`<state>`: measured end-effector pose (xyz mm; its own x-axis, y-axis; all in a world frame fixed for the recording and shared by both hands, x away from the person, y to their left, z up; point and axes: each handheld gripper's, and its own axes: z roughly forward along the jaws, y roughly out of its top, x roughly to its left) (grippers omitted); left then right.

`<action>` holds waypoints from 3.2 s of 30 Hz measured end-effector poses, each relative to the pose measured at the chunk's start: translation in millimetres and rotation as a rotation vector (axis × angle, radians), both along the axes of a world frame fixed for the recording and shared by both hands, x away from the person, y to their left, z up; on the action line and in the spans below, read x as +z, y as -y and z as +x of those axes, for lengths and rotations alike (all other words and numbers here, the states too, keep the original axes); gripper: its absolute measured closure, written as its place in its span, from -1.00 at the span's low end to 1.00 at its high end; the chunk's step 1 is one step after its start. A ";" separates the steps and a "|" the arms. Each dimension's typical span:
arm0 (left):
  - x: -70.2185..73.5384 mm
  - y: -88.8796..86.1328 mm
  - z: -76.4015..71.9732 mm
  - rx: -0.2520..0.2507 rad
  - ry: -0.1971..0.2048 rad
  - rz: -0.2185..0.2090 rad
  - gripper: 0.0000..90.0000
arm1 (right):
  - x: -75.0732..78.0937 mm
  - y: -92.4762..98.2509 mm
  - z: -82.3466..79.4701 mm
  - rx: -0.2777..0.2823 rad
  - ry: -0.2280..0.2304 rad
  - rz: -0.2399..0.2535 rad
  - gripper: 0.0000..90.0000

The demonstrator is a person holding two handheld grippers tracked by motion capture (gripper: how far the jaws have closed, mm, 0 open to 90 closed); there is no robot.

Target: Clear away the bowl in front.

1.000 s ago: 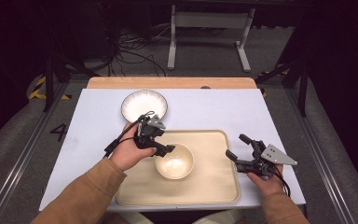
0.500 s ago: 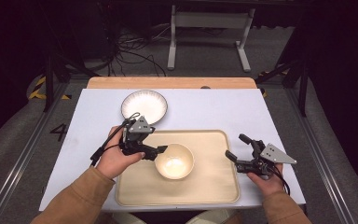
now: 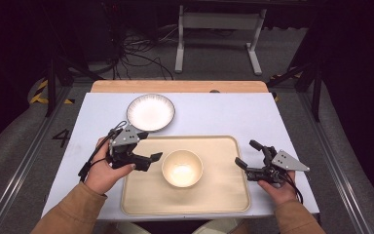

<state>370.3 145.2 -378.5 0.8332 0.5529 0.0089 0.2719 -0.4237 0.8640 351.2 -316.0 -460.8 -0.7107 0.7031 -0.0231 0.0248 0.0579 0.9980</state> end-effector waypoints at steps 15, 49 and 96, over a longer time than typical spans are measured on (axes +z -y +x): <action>-11.8 -36.2 -10.1 0.052 0.043 -0.075 -0.72 | 0.1 0.7 0.4 -0.001 -0.006 0.000 -0.74; -58.9 -102.0 -18.1 0.163 0.081 -0.264 -0.85 | 0.0 0.6 0.1 0.002 -0.005 0.003 -0.78; -91.1 -111.1 -25.6 0.243 0.110 -0.284 -0.94 | -0.4 1.2 -0.7 0.007 0.008 0.009 -0.78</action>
